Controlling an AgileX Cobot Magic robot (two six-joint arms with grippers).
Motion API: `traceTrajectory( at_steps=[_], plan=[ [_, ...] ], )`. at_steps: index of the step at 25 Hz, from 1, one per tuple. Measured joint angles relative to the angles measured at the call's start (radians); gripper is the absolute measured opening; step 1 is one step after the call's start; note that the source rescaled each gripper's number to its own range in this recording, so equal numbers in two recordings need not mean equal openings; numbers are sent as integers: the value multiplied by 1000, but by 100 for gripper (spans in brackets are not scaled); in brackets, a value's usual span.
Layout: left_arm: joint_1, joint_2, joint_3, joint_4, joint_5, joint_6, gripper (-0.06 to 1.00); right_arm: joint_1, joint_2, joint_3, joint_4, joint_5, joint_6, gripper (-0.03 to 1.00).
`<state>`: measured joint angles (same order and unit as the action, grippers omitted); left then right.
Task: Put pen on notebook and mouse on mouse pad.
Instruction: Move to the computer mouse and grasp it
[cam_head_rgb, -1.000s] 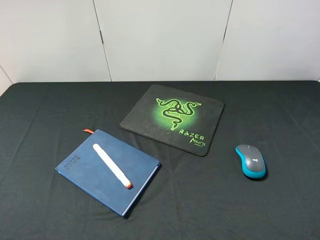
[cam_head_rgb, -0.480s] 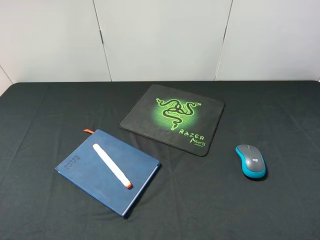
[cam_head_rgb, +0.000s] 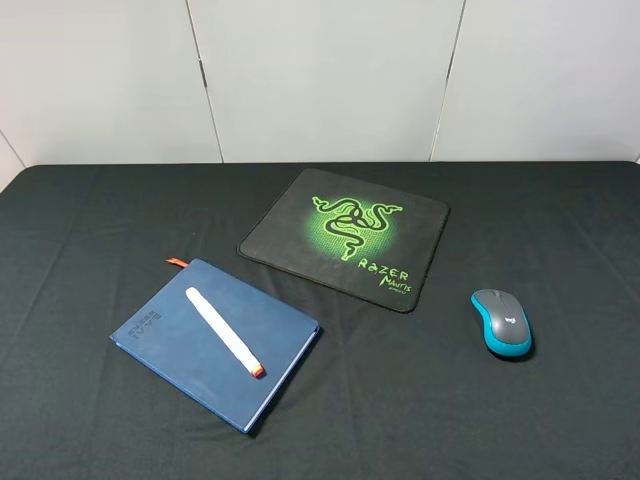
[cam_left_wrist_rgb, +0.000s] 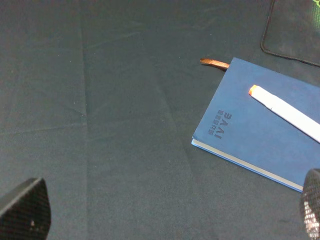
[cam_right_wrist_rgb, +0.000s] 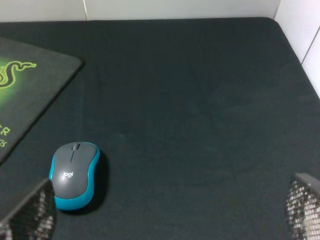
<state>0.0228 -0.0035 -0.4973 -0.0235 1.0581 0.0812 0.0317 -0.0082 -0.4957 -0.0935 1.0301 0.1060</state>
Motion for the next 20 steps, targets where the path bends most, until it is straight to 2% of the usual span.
traceTrajectory(
  at_steps=[15, 20],
  plan=[
    [0, 0, 0, 0, 0, 0, 100, 0, 7, -12, 1, 0, 9, 100],
    [0, 0, 0, 0, -1, 0, 100, 0, 170, -85, 5, -4, 11, 100]
  ],
)
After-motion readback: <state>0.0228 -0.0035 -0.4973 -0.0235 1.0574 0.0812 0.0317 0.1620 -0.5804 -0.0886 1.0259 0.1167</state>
